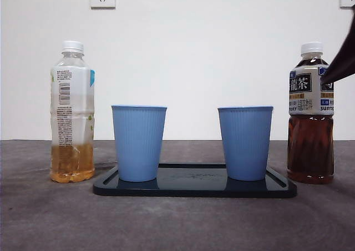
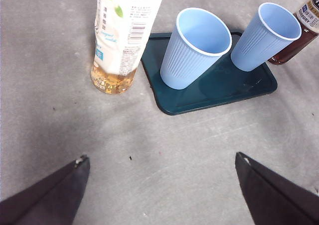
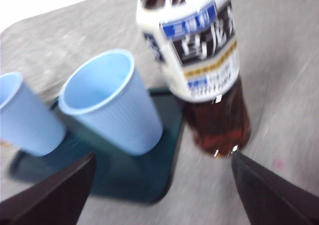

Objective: Pour the drink into the cup

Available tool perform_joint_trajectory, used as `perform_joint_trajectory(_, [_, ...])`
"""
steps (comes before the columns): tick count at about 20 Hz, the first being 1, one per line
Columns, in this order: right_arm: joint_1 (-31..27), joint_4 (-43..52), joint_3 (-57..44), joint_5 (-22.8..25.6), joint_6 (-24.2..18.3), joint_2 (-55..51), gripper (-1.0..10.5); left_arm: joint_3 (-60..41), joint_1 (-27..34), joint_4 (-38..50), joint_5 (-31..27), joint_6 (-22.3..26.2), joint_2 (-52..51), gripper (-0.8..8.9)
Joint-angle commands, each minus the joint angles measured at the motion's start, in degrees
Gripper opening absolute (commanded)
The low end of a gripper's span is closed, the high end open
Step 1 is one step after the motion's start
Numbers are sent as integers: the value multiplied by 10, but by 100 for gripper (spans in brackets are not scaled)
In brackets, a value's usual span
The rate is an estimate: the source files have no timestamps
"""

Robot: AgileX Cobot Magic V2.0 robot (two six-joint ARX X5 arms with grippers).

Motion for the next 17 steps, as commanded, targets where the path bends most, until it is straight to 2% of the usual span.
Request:
perform_joint_trajectory(1, [8,46,2,19,-33,50,434,12,-2,7,3,0,3,471])
perform_joint_trajectory(11, [9,295,2,47,-80,261,434,12,-2,6,3,1,3,470])
perform_joint_trajectory(17, [9,410,2,76,-83,348,434,12,-2,6,3,1,2,470])
